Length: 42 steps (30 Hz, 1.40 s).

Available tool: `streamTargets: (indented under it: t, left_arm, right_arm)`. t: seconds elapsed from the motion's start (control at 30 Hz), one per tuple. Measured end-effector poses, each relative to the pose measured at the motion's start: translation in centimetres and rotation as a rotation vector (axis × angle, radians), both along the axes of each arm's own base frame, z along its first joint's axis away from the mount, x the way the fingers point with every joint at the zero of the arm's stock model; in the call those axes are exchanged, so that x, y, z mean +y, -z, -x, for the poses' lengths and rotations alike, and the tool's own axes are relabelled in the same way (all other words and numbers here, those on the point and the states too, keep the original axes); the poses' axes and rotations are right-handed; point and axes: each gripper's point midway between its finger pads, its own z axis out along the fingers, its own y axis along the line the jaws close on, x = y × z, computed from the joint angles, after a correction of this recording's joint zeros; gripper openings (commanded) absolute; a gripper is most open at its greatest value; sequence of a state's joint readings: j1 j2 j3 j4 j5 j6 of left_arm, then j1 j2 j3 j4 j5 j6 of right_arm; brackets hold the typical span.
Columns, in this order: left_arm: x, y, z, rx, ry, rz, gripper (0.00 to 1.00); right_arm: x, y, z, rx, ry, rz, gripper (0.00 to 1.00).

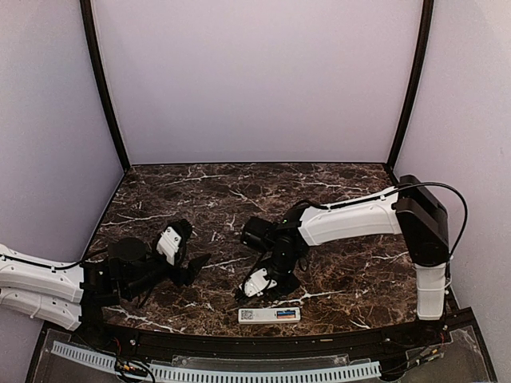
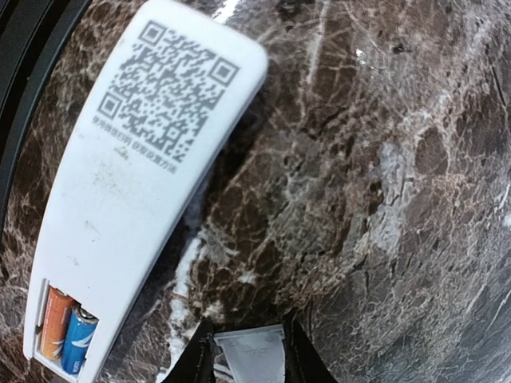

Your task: Load the batteries into the remote control

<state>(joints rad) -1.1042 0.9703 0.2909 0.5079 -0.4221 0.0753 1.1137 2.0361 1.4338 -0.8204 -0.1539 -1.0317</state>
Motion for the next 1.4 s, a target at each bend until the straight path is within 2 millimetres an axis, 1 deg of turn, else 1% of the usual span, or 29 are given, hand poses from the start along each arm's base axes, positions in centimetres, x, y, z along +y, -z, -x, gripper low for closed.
streamTargets:
  t: [0.2, 0.33, 0.53, 0.77, 0.93, 1.03, 1.27, 1.3, 1.4]
  left_arm:
    - [0.0, 0.0, 0.0, 0.000, 0.000, 0.000, 0.73]
    - [0.0, 0.0, 0.0, 0.000, 0.000, -0.001, 0.73]
    - [0.0, 0.3, 0.0, 0.003, 0.000, -0.010, 0.73]
    - [-0.2, 0.6, 0.1, -0.005, 0.017, -0.035, 0.72]
    - [-0.4, 1.1, 0.2, -0.007, 0.033, -0.063, 0.72]
    - [-0.6, 1.0, 0.2, -0.011, 0.041, -0.058, 0.71]
    - [-1.1, 0.6, 0.4, -0.028, 0.067, -0.049, 0.71]
    - [-1.2, 0.5, 0.5, -0.032, 0.076, -0.047, 0.70]
    - [-1.5, 0.5, 0.8, -0.058, 0.110, -0.052, 0.70]
  right_arm:
    - [0.0, -0.1, -0.4, 0.001, 0.014, -0.006, 0.16]
    - [0.3, -0.1, -1.2, -0.002, 0.035, -0.013, 0.13]
    - [0.5, -0.2, -1.9, 0.002, 0.065, -0.025, 0.12]
    - [0.7, -0.5, -1.8, 0.019, 0.098, -0.037, 0.11]
    - [1.2, -2.1, -2.0, 0.009, 0.108, -0.082, 0.11]
    - [1.5, -3.0, -2.1, 0.000, 0.108, -0.107, 0.11]
    - [1.6, -3.4, -2.0, -0.001, 0.107, -0.116, 0.11]
    - [1.5, -3.7, -2.0, -0.001, 0.105, -0.116, 0.11]
    - [1.9, -5.4, -1.8, -0.015, 0.095, -0.137, 0.12]
